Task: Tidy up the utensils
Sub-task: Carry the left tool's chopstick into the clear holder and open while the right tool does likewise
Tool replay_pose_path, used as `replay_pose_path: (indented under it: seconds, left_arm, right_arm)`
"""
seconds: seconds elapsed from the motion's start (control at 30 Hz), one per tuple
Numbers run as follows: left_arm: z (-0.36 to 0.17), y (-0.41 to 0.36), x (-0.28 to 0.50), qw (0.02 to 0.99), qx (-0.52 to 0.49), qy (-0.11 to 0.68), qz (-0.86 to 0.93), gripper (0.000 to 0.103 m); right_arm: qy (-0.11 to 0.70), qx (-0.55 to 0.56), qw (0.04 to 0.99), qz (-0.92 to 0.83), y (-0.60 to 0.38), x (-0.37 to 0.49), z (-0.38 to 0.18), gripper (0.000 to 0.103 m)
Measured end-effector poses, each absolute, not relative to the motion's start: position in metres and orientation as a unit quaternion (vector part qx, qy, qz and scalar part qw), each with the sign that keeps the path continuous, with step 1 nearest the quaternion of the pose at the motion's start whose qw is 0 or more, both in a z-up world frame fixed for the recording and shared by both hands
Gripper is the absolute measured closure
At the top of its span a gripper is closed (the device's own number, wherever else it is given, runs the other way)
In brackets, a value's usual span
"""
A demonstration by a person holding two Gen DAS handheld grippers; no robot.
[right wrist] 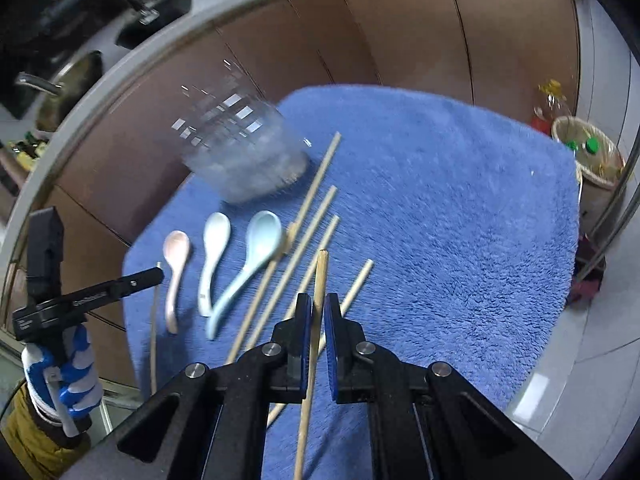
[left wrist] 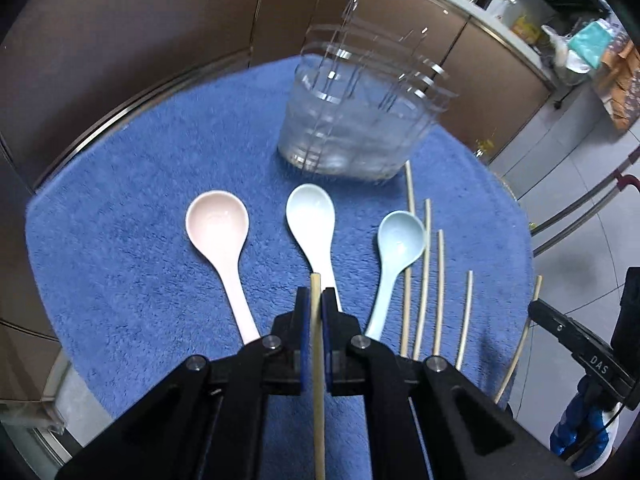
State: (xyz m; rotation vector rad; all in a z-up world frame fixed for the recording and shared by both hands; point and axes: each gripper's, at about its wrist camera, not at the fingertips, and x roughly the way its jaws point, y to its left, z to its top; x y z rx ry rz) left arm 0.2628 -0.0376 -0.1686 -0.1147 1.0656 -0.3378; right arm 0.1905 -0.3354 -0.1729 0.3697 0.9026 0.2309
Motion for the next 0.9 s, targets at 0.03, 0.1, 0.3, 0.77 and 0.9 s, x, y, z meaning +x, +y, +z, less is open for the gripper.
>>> replay_pose_path:
  seconds: [0.03, 0.1, 0.3, 0.77, 0.9]
  left_arm:
    - [-0.164, -0.038, 0.258, 0.85, -0.056, 0.499, -0.162, 0.098]
    - [-0.152, -0.037, 0.248, 0.859, -0.058, 0.481, -0.165, 0.098]
    - [-0.116, -0.034, 0.218, 0.883, -0.063, 0.43, -0.176, 0.098]
    - [-0.028, -0.013, 0.215, 0.924, -0.096, 0.324, -0.177, 0.098]
    - [0.006, -0.014, 0.243, 0.939, -0.113, 0.278, -0.168, 0.098]
  right_arm:
    - [0.426, 0.178, 0.88, 0.112, -0.333, 0.186, -0.168, 0.096]
    - [0.413, 0.177, 0.886, 0.116, -0.329, 0.178, -0.159, 0.097]
    - [0.375, 0.164, 0.904, 0.124, -0.316, 0.15, -0.13, 0.097]
    - [0.29, 0.131, 0.934, 0.164, -0.284, 0.156, -0.057, 0.097]
    - [0.255, 0.124, 0.944, 0.171, -0.282, 0.185, -0.026, 0.097]
